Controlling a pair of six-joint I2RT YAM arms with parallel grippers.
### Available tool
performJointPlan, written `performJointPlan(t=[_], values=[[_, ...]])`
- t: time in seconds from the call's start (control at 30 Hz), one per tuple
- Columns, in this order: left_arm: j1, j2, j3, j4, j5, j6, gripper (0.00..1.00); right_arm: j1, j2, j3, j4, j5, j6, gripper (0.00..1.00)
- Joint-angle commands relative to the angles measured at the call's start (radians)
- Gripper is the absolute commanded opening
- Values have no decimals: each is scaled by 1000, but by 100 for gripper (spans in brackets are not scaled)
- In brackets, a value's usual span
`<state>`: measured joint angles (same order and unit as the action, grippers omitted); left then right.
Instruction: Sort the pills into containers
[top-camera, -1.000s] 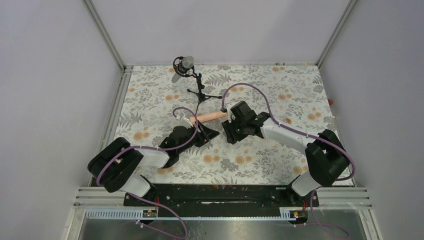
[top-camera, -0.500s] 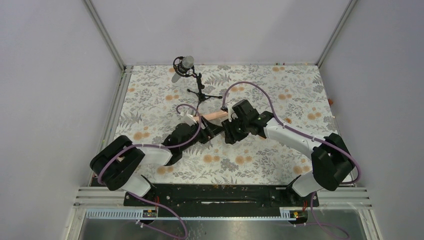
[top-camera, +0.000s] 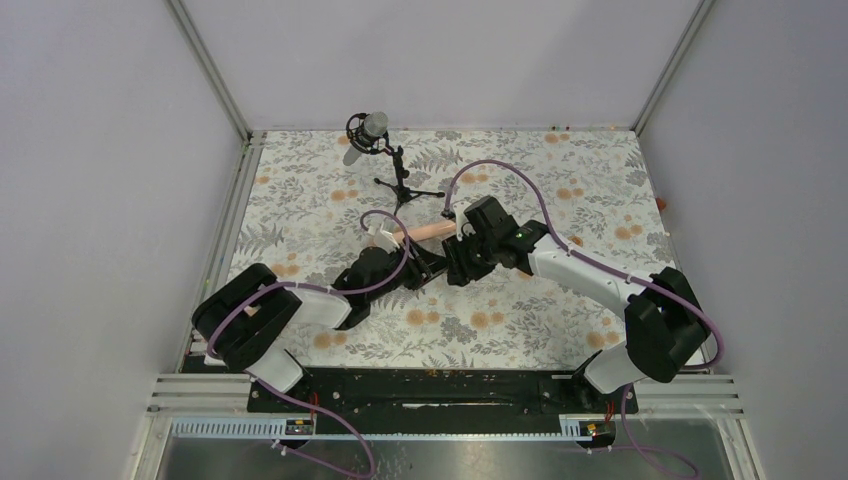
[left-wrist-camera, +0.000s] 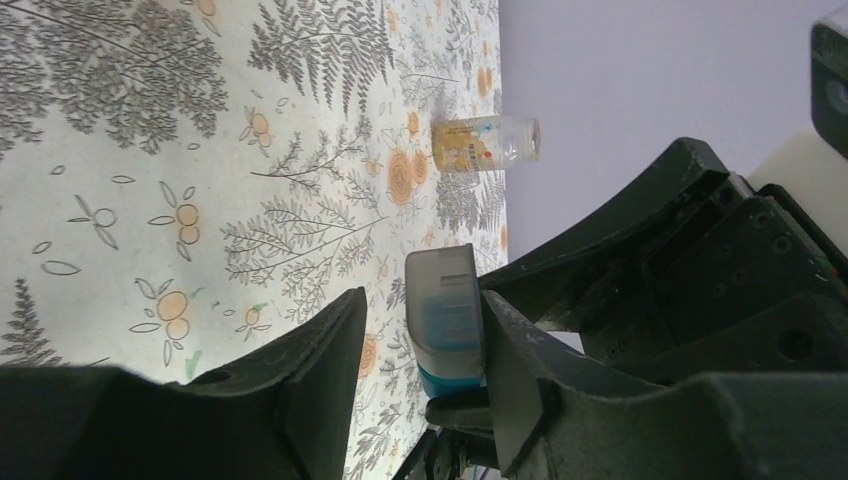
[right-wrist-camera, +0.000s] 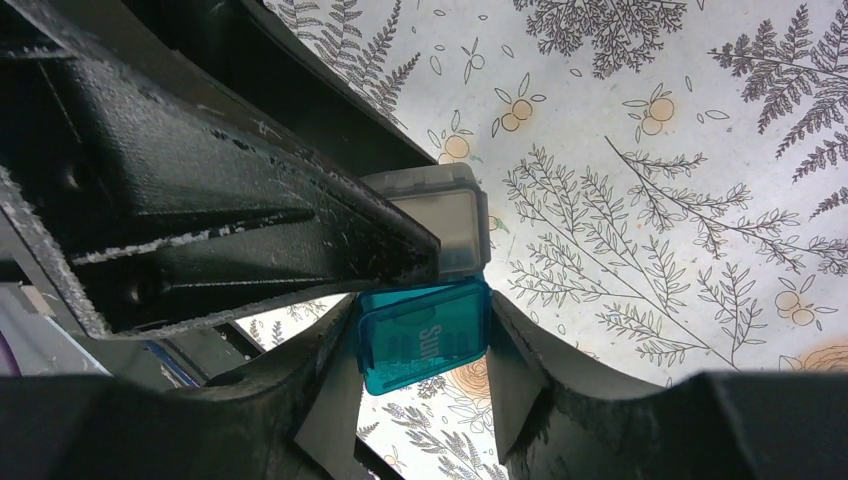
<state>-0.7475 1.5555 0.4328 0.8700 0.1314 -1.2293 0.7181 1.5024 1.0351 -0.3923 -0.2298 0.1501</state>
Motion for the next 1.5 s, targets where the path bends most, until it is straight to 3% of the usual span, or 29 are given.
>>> performJointPlan(t=[0.0, 0.27, 0.33, 0.37, 0.43, 0.6, 0.77, 0.93, 1.1, 1.27, 1.47], values=[[-20, 17, 35, 84, 23, -38, 43, 8, -10, 56, 8, -9, 31, 50], [-22, 30, 30, 124, 17, -65, 9, 9, -20, 50, 7, -21, 56, 56], [-22, 28, 30, 124, 15, -67, 3, 9, -25, 48, -1, -23, 60, 65], [-21, 23, 30, 123, 17, -67, 0, 8, -31, 48, -8, -25, 58, 78], [-20, 15, 28, 123, 21, -67, 0, 0, -49, 51, -34, -26, 63, 90], [-12, -11, 22, 134, 53, -58, 0, -72, -147, 29, -47, -144, 90, 97], [9, -44, 12, 148, 100, -94, 0, -172, -278, -61, 81, -353, 205, 98], [27, -104, 13, 148, 142, -170, 0, -253, -349, -130, 115, -320, 382, 95], [31, -169, 38, 107, 163, -219, 0, -270, -352, -213, 286, -406, 543, 89], [34, -251, 43, 64, 140, -241, 0, -269, -327, -264, 506, -508, 684, 72], [38, -311, 76, -13, 142, -227, 0, -270, -307, -286, 628, -582, 752, 71]])
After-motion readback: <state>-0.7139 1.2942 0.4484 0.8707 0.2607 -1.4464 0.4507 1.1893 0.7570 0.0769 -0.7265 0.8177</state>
